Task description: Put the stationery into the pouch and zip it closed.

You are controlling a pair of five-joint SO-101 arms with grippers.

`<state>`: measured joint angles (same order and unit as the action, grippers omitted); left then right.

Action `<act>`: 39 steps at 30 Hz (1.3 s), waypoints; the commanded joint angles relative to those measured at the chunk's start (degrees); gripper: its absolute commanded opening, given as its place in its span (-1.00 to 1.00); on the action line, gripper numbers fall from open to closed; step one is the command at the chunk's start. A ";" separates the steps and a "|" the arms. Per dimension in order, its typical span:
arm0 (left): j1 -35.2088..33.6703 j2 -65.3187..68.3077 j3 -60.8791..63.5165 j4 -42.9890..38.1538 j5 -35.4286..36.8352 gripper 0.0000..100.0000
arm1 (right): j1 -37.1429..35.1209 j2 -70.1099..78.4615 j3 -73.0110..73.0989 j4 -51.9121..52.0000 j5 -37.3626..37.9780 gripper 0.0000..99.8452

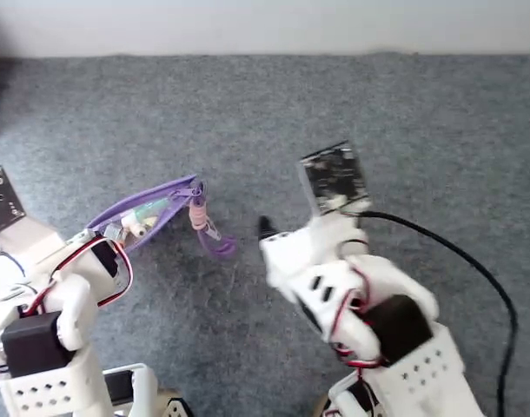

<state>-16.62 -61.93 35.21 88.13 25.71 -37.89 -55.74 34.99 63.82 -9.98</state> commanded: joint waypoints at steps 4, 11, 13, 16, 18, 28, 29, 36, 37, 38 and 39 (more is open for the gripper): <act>0.00 0.26 -0.04 -1.23 0.62 -0.97 | -8.66 7.52 -0.62 -6.55 -0.79 -0.24; 0.00 0.26 -0.22 -0.70 0.62 -0.97 | -11.56 13.67 -0.62 -13.05 -0.62 -0.24; 0.00 0.26 -0.04 -0.88 0.62 -0.97 | -11.82 14.81 -0.62 -14.46 0.44 -0.24; 0.00 0.26 -0.04 -1.05 0.62 -0.97 | -11.65 16.66 -0.62 -17.54 3.43 -0.25; 0.00 0.26 -0.04 -1.05 0.62 -0.97 | -11.65 17.98 -0.62 -19.30 5.01 -0.31; 0.00 0.26 -0.04 -1.05 0.62 -0.97 | -8.75 22.90 -0.53 -25.71 5.45 -0.71; 0.00 0.26 -0.04 -1.05 0.62 -0.97 | -8.66 22.90 -0.53 -25.71 5.45 -0.71; 0.00 0.26 -0.04 -1.05 0.62 -0.97 | -8.66 19.65 -0.44 -22.20 5.54 -0.71; 0.00 0.26 -0.04 -1.05 0.62 -0.97 | -8.66 19.30 -0.35 -21.85 5.54 -0.71; 0.00 0.26 -0.04 -1.05 0.62 -0.97 | -8.66 19.03 -0.35 -21.58 5.54 -0.71; 0.00 0.26 -0.04 -1.05 0.62 -0.97 | -8.66 18.95 -0.26 -21.58 5.54 -0.71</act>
<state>-16.62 -61.93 35.21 88.13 25.71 -47.21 -34.29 34.99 41.76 -5.05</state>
